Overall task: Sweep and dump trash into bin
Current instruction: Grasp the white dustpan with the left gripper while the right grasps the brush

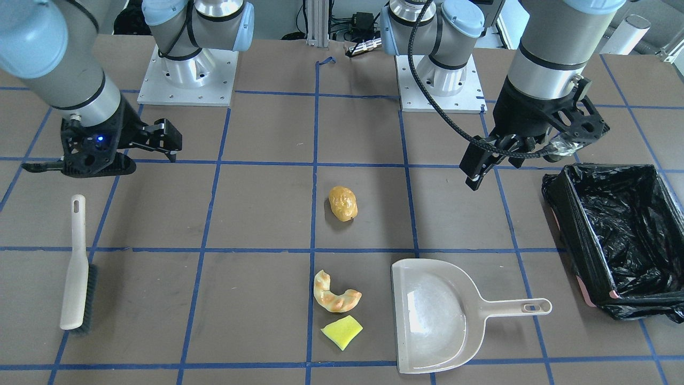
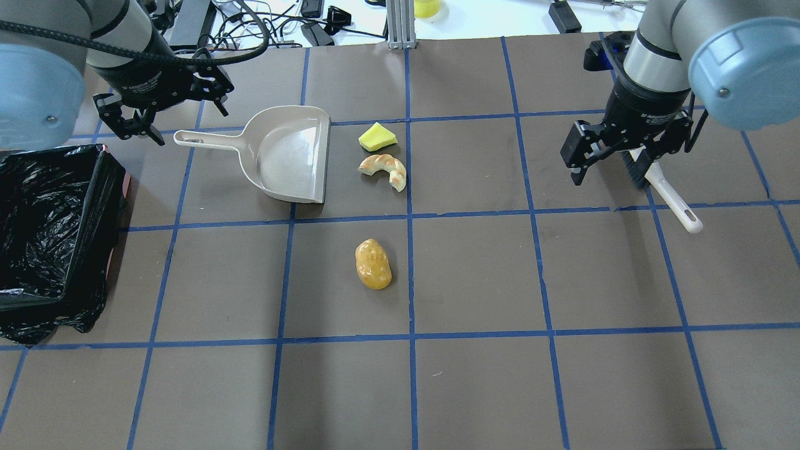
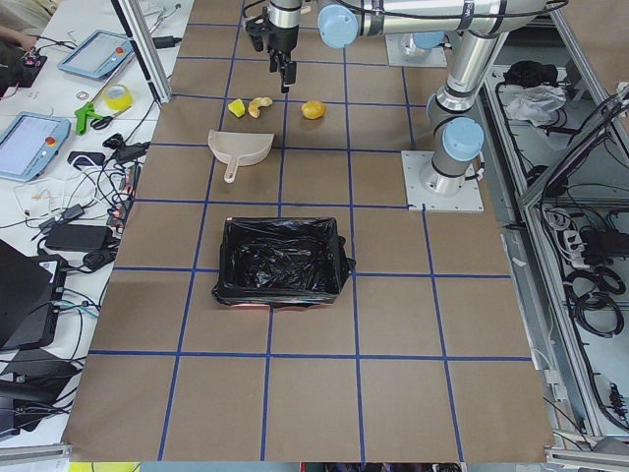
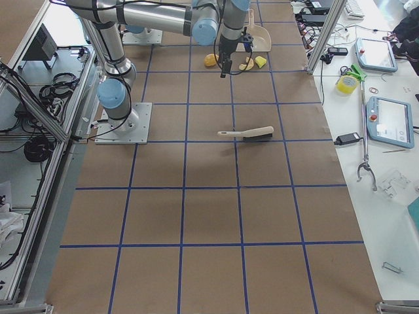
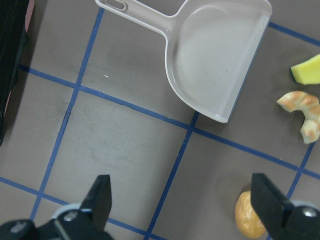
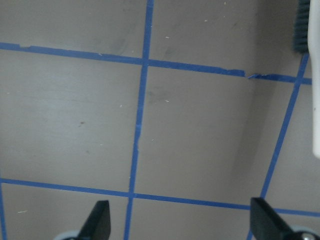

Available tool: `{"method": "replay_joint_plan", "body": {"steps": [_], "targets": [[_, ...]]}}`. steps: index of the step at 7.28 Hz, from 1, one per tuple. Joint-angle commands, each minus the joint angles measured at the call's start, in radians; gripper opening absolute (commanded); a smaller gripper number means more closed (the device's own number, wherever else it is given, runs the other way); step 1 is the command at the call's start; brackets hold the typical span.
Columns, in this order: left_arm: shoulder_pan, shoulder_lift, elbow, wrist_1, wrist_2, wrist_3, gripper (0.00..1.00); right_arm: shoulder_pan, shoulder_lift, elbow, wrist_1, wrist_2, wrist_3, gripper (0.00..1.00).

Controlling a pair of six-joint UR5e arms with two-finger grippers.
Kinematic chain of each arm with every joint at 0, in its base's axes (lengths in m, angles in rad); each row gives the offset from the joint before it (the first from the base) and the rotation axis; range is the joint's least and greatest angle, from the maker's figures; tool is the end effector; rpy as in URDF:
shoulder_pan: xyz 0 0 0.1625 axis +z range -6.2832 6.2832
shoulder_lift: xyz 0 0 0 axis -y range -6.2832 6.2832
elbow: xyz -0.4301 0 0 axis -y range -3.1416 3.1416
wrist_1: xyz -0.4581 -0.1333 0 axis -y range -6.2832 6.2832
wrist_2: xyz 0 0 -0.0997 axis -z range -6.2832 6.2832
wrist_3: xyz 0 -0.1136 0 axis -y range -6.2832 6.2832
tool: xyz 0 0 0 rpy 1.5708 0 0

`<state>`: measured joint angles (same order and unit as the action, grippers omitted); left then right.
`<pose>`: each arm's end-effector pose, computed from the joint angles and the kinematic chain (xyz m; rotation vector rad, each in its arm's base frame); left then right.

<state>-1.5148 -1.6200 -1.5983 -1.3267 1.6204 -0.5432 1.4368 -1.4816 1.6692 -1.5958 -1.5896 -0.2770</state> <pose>-0.0942 -0.6013 0.4617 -0.9276 2.9810 -0.2729 0.0541 -0.5808 0.3772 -0.2250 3.1083 0.2545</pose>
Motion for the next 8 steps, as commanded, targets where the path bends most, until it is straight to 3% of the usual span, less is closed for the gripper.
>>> {"method": "replay_joint_plan", "body": {"steps": [1,3,5,7,8], "targets": [[0.004,-0.053,0.000,0.104,0.004,-0.360,1.00,-0.164,0.072,0.046,-0.106,-0.004,-0.262,0.99],[0.037,-0.110,-0.003,0.106,0.010,-0.566,1.00,-0.269,0.150,0.055,-0.223,-0.055,-0.413,0.99],[0.062,-0.167,0.003,0.118,0.038,-0.607,1.00,-0.285,0.205,0.081,-0.283,-0.096,-0.446,0.95],[0.108,-0.245,0.020,0.148,0.036,-0.638,1.00,-0.285,0.198,0.168,-0.380,-0.106,-0.449,0.94],[0.111,-0.282,0.021,0.162,0.027,-0.732,0.98,-0.286,0.208,0.175,-0.403,-0.105,-0.452,0.91]]}}
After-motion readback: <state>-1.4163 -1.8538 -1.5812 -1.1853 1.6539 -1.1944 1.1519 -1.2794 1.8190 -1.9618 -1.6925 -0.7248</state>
